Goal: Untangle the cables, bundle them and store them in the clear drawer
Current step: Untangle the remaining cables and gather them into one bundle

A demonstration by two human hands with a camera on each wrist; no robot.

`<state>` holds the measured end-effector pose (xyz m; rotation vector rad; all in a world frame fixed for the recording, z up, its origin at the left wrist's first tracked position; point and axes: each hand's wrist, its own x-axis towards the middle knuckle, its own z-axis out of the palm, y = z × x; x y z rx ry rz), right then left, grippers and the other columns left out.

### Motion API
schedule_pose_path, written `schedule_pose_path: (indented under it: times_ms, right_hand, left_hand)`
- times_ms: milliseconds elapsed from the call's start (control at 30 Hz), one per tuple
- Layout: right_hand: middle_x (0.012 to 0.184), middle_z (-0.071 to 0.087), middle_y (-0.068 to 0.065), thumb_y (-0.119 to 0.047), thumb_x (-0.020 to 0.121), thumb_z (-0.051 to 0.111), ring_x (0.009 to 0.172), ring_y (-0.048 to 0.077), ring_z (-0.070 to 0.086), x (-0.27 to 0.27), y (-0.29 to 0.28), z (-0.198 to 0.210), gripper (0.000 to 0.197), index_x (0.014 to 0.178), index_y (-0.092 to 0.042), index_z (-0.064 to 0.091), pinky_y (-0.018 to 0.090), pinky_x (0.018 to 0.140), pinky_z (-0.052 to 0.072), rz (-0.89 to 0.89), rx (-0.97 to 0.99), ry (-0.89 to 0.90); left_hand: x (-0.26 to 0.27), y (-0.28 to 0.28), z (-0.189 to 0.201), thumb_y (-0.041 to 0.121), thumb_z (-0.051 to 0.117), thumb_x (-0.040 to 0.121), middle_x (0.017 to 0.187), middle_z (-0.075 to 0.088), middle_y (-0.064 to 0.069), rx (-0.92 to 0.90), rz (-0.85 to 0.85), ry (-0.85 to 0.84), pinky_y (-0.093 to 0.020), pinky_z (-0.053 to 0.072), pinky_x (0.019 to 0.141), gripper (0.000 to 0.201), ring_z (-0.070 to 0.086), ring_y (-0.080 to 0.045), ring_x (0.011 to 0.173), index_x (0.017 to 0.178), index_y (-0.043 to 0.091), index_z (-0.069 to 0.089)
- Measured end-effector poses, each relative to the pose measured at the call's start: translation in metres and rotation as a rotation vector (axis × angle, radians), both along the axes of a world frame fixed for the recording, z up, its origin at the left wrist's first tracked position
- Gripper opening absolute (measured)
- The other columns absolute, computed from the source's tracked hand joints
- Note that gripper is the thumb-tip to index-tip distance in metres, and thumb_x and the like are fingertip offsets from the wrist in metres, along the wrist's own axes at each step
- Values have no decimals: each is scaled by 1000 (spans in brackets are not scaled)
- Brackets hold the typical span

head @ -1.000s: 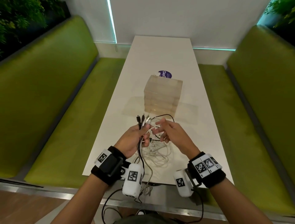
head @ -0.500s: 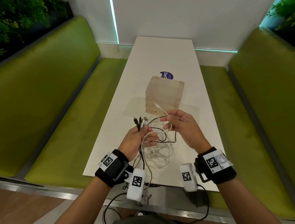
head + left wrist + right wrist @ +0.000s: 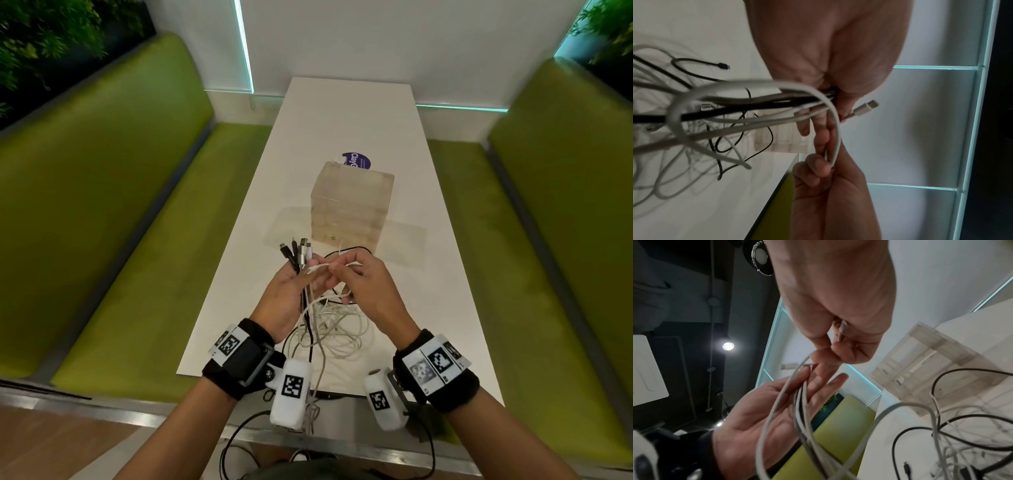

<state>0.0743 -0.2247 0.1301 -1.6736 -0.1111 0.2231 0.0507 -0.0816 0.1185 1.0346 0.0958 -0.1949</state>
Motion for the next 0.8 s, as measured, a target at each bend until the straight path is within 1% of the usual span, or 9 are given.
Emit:
schedule_pose_path:
  times_ms: [133,267,367,433,533,600,667,733,800]
  right_hand:
    - [67,62,9,-18,95,54,45,8,52,-7,7,-1,21,94,2,53,18,43,41,-10,1,57]
    - [80,63,-8,-15,91,60,54,4,56,-13,14,-5,11,88,-6,55,20,53,49,115,-9,61]
    - [79,63,-3,-13,88,64,62,5,61,-6,4,-5,10,92,-11,56,19,61,49,323,-95,79]
    - [73,64,-2,-14,87,64,65,7,62,0,-7,-5,9,92,-7,60,21,68,48,464,-246,60]
    - [73,65,-5,-12,89,59,70,9,63,10,-27,-13,8,87,-7,64,24,74,46,535,-490,-32]
    - [72,65,-5,-14,92,57,70,9,61,11,-42,-21,11,88,-6,63,23,71,45,528,-519,-13]
    - [69,64,2,-17,94,56,65,12,59,5,-55,-25,17,91,-1,60,22,70,45,529,-348,53]
    - [63,59,6,-15,95,53,61,16,55,-4,-57,-18,16,88,-3,60,21,68,45,512,-208,45]
    - [63,56,4,-12,96,50,58,19,51,-9,-48,-8,17,83,-10,61,23,65,45,464,-95,-18]
  left_hand:
    - [-2,-1,-4,21,48,92,129,63,-10,9,35,-55,-38,45,103,30,58,-23,121,115,4,59]
    - [-4,0,-2,19,47,94,123,66,-12,31,56,-58,-41,49,98,22,61,-26,117,107,5,57]
    - [-4,8,3,18,48,92,108,72,-15,-10,48,-23,-38,54,90,15,66,-27,108,94,6,56]
    - [-5,13,5,16,47,93,92,75,-12,21,49,-45,-34,53,91,13,67,-27,106,90,7,56]
    - [-5,18,12,15,44,95,67,68,-3,-11,106,-75,-38,53,93,14,69,-32,98,88,9,54]
    - [-1,29,19,14,38,100,54,55,2,-115,232,-50,-37,57,81,19,70,-22,71,87,11,51]
    - [4,43,23,15,37,102,51,44,6,-167,334,-27,-27,52,57,22,49,-10,47,84,12,49]
    - [5,48,21,17,37,102,52,40,7,-99,341,-10,-20,34,44,23,32,-7,42,83,13,49]
    - [3,39,14,19,38,102,52,36,8,65,258,7,-19,26,43,24,25,-6,43,83,13,51]
